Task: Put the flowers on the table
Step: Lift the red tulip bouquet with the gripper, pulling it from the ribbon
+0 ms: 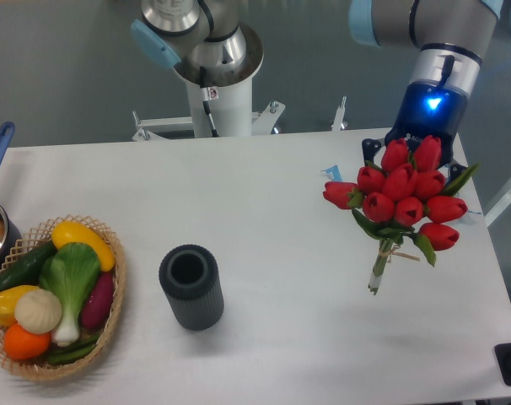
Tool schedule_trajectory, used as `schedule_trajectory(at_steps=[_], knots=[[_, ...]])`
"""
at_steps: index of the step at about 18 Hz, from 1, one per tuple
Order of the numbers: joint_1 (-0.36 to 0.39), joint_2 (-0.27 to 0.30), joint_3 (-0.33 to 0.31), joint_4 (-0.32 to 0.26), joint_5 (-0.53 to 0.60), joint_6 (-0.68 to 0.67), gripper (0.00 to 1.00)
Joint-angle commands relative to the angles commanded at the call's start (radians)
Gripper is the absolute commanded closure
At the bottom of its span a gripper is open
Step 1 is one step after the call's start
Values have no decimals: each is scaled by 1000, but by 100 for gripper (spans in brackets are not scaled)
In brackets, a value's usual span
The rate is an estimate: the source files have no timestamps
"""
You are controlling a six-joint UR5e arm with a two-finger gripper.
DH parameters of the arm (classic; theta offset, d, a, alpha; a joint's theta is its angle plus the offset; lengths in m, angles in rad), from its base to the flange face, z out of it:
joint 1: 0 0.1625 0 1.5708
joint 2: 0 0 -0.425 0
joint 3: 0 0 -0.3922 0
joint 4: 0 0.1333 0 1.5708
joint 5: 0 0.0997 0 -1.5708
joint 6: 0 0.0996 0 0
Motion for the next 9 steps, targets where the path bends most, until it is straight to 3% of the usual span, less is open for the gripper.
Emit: schedule_trajectory(at_steps=[5, 9], knots=[[3, 6, 2, -3, 21, -2, 64], [-3, 20, 15, -5, 179, -3, 64]])
